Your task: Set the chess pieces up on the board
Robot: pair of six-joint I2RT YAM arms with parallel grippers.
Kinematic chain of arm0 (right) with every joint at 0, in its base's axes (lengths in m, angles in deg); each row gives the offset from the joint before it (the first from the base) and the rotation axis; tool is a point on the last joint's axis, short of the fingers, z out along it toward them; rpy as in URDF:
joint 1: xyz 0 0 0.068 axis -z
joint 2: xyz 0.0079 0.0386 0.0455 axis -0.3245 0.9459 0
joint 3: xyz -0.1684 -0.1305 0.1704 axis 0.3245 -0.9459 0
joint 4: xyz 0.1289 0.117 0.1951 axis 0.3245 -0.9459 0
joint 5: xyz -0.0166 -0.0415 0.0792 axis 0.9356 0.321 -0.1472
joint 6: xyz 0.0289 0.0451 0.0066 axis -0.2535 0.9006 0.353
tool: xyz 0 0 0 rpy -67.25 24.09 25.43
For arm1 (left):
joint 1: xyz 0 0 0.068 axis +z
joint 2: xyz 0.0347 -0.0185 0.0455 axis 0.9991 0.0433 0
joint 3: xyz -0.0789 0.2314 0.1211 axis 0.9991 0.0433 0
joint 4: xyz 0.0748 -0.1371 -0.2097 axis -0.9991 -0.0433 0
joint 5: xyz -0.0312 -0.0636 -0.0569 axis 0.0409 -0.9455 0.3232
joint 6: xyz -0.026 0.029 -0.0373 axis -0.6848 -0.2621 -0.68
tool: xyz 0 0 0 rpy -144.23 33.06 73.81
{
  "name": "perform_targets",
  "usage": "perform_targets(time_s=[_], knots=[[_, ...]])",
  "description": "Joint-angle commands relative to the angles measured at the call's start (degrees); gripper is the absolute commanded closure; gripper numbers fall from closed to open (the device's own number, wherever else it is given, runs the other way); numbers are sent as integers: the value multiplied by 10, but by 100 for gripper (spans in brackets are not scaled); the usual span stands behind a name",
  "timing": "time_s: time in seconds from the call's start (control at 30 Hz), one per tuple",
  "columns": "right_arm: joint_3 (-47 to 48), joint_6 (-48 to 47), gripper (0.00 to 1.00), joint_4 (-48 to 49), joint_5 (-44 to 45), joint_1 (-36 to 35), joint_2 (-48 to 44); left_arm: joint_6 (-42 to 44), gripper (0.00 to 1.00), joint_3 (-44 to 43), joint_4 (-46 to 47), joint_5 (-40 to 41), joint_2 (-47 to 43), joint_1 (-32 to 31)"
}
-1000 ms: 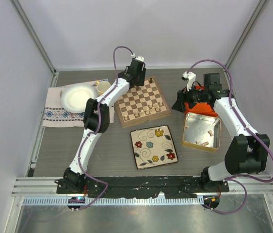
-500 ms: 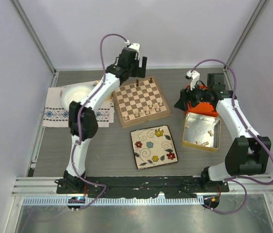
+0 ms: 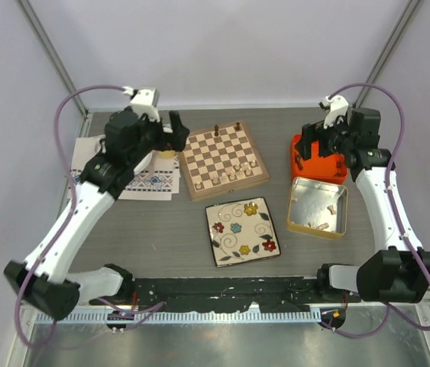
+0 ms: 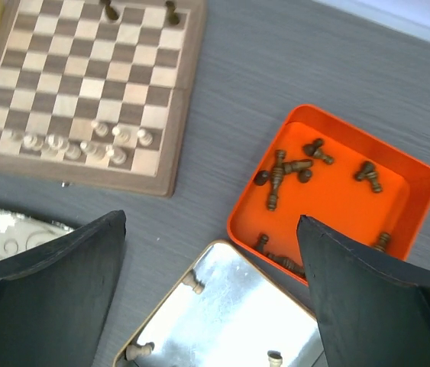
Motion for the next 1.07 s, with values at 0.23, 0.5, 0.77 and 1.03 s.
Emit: perform_targets(time_s=[0.23,0.5,0.77,1.03], knots=[[39,207,0,53,155,4,-85,-9,0,192,-58,62,-365,12],[30,237,0,54,191,4,-119,-23,0,220,-127,94,-465,13],[17,255,0,54,194,4,-133,-25,0,223,-163,95,-493,13],[9,258,0,55,193,4,-138,-29,0,224,-170,92,-500,12]])
